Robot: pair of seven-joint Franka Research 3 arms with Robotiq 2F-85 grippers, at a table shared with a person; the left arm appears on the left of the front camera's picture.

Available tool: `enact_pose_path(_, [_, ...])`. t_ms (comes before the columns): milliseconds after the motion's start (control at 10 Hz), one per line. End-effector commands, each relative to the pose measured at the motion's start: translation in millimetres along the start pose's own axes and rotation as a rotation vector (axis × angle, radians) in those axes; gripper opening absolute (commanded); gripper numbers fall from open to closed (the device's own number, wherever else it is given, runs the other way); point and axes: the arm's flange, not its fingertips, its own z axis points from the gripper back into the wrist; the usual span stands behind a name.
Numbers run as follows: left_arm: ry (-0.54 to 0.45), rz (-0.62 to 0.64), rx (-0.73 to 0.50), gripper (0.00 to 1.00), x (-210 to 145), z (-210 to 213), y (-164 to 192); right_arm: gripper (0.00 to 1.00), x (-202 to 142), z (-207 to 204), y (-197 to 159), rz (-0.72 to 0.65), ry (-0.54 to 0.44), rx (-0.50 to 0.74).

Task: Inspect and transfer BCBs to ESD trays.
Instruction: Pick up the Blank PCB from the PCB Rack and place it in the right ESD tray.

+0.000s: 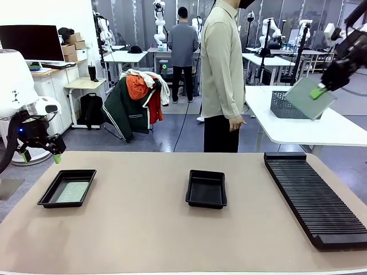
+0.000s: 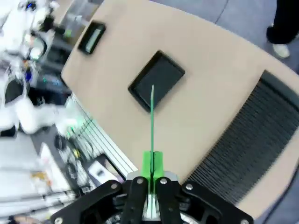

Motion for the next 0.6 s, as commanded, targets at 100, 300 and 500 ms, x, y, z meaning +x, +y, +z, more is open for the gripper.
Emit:
enact_pose_path(100, [-0.012,0.001,-0.002,1.00,0,-1,1,0.02,-17,-90,6,-0.262,-0.213,0.078])
enact_pose_path(300, [-0.012,0.001,-0.002,1.00,0,-1,1,0.02,-23,-162,11,-0.370,-0.275,0.134])
enact_pose_path(500, [-0.012,0.001,-0.002,1.00,0,-1,1,0.02,-30,-237,26,-0.468,-0.324,0.150])
